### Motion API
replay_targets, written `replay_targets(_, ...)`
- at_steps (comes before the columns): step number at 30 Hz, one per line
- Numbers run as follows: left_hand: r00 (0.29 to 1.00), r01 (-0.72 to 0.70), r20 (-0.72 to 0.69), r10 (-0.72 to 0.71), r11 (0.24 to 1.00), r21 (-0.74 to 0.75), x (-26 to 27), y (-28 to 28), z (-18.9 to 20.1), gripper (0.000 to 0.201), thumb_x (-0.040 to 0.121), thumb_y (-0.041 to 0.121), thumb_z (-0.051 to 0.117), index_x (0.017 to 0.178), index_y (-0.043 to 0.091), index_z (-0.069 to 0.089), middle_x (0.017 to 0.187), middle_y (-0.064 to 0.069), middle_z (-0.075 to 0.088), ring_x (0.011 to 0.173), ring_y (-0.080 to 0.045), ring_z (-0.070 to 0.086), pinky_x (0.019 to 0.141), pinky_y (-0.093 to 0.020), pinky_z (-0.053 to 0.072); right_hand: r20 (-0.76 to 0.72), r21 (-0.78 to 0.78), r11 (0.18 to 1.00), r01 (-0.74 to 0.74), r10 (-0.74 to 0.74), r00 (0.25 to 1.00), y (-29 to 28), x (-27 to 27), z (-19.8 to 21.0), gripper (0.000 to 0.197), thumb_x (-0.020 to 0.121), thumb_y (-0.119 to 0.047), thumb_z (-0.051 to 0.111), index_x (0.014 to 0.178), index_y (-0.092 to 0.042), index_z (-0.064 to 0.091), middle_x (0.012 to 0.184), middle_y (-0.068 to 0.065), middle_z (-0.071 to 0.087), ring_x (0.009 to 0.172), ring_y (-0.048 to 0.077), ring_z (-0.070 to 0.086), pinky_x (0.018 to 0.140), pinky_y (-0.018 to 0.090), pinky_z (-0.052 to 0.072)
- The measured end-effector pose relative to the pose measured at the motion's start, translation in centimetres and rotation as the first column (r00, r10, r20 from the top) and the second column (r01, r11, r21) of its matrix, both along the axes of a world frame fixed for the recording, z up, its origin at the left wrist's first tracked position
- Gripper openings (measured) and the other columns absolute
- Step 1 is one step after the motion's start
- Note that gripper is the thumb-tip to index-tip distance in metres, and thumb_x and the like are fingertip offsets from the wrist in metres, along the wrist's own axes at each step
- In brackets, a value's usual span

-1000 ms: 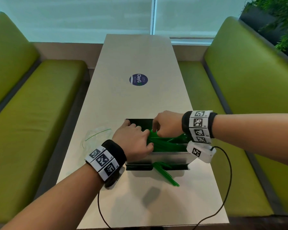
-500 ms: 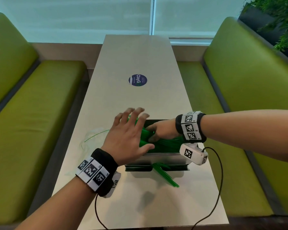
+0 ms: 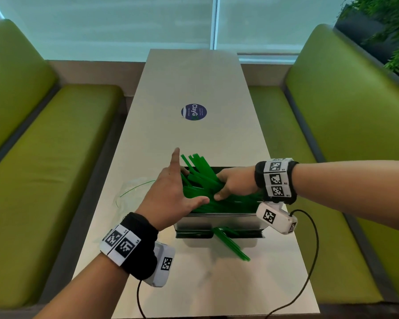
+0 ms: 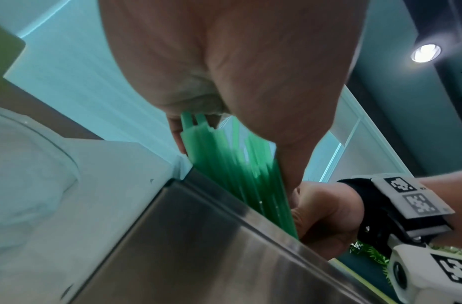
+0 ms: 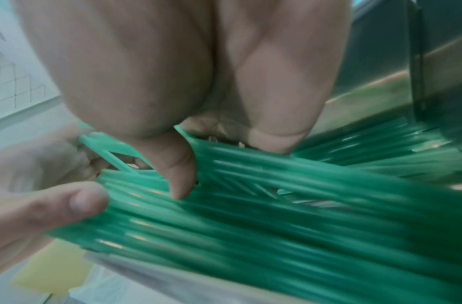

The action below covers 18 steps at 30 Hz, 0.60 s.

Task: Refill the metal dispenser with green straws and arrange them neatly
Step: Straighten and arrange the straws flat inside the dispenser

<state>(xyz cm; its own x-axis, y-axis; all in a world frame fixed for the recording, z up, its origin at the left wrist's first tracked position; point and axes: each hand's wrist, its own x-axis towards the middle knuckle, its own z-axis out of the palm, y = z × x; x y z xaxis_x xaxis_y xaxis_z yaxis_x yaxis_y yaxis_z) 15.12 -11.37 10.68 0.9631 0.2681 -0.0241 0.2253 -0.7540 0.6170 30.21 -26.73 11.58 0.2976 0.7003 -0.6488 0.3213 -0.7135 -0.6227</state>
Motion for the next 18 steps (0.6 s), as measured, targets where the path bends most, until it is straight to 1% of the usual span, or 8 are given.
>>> replay_targets(3,0.999,0.002,-0.044,-0.002,1.0,0.0,0.1,-0.2,-0.1,0.125,0.073,0.056,0.08,0.16,0.023,-0.003,0.13,-0.002,0.049,0.125,-0.018,0.046,0.109,-0.03,0.039,-0.097,0.048,0.994,0.097,-0.092,0.991,-0.2,0.0,-0.1,0.026,0.095,-0.009,0.063,0.121,-0.009,0.063,0.105,0.001,0.071,0.089,0.016,0.068,0.091,0.032,0.052)
replay_targets(6,0.998,0.052,-0.031,-0.049,0.992,0.113,0.2,-0.3,-0.2,0.108,0.078,0.06,0.073,0.159,0.015,0.017,0.141,-0.002,0.045,0.132,-0.017,0.038,0.114,-0.03,0.034,-0.14,0.051,0.989,0.137,-0.129,0.982,-0.3,0.2,-0.2,0.031,0.095,-0.009,0.063,0.126,-0.009,0.061,0.116,0.009,0.07,0.1,0.024,0.067,0.1,0.042,0.05)
replay_targets(9,0.996,0.084,-0.014,-0.083,0.983,0.165,0.4,0.3,0.0,0.091,0.077,0.066,0.069,0.15,0.018,0.041,0.132,0.003,0.048,0.125,-0.013,0.042,0.108,-0.026,0.039,-0.093,0.05,0.993,0.103,-0.098,0.991,-0.6,0.3,0.0,0.031,0.093,-0.015,0.066,0.124,-0.012,0.063,0.119,0.008,0.071,0.107,0.027,0.068,0.103,0.046,0.048)
replay_targets(11,0.995,0.096,-0.023,-0.094,0.985,0.145,0.6,0.8,0.3,0.085,0.072,0.07,0.07,0.141,0.022,0.054,0.122,0.005,0.051,0.117,-0.011,0.048,0.101,-0.023,0.043,-0.018,0.062,0.995,0.076,-0.075,0.997,-0.7,0.6,0.3,0.021,0.09,-0.019,0.07,0.111,-0.022,0.067,0.114,0.006,0.073,0.104,0.026,0.069,0.102,0.047,0.049)
replay_targets(12,0.995,0.101,-0.022,-0.099,0.987,0.122,0.6,1.0,0.4,0.083,0.07,0.069,0.073,0.137,0.023,0.058,0.119,0.005,0.053,0.112,-0.01,0.051,0.098,-0.022,0.044,0.011,0.073,0.994,0.078,-0.079,0.997,-0.8,0.8,0.5,0.018,0.089,-0.019,0.072,0.105,-0.026,0.067,0.113,0.004,0.073,0.103,0.025,0.069,0.102,0.047,0.049)
replay_targets(14,0.993,0.12,0.007,-0.121,0.992,0.05,0.4,1.3,0.7,0.077,0.068,0.06,0.082,0.132,0.022,0.064,0.116,0.007,0.059,0.103,-0.008,0.056,0.096,-0.023,0.049,0.023,0.096,0.99,0.101,-0.103,0.994,-0.9,1.1,0.8,0.02,0.089,-0.015,0.071,0.103,-0.029,0.067,0.113,0.005,0.073,0.104,0.025,0.069,0.103,0.048,0.048)
replay_targets(16,0.99,0.138,0.046,-0.137,0.99,-0.028,0.2,1.4,0.8,0.073,0.067,0.051,0.087,0.13,0.022,0.066,0.115,0.009,0.063,0.101,-0.006,0.06,0.095,-0.028,0.053,0.0,0.108,0.988,0.113,-0.113,0.994,-1.1,1.1,0.9,0.022,0.092,-0.012,0.067,0.111,-0.023,0.068,0.116,0.008,0.073,0.107,0.029,0.068,0.103,0.049,0.048)
replay_targets(18,0.988,0.138,0.076,-0.133,0.988,-0.065,0.1,1.4,0.8,0.075,0.068,0.047,0.088,0.134,0.024,0.062,0.112,0.011,0.066,0.101,-0.005,0.063,0.096,-0.029,0.053,0.007,0.103,0.989,0.101,-0.102,0.995,-1.3,0.9,0.6,0.025,0.095,-0.012,0.063,0.119,-0.013,0.066,0.116,0.011,0.072,0.107,0.031,0.069,0.103,0.048,0.048)
